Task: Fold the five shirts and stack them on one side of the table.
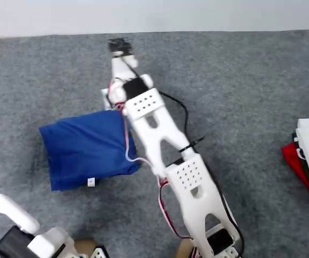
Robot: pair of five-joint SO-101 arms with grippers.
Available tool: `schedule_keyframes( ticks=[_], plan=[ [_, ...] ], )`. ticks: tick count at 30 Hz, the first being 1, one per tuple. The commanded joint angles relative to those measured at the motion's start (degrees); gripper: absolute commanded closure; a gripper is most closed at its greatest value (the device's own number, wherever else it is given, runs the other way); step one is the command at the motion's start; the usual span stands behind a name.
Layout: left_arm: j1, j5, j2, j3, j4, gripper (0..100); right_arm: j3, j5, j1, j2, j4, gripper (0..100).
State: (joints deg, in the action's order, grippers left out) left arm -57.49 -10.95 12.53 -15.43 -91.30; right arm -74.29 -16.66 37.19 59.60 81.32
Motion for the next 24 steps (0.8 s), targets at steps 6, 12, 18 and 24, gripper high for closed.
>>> schedule_keyframes(
  ticks=[6,12,18,24],
  plan=[
    [-0.09,-0.35,2.37,-1.63,2.29,93,-4.84,0.35,5.93,0.48,5.58,98.8],
    [-0.18,-1.58,2.37,-1.63,2.29,93,-2.55,0.53,-0.31,9.71,-3.56,98.8],
    [-0.18,-2.29,2.37,-1.63,3.08,93,-2.64,0.53,-5.05,12.35,-6.99,98.8],
    [0.09,-2.02,2.37,-1.63,3.16,93,-2.55,0.53,-2.95,6.55,-6.11,98.8]
  ],
)
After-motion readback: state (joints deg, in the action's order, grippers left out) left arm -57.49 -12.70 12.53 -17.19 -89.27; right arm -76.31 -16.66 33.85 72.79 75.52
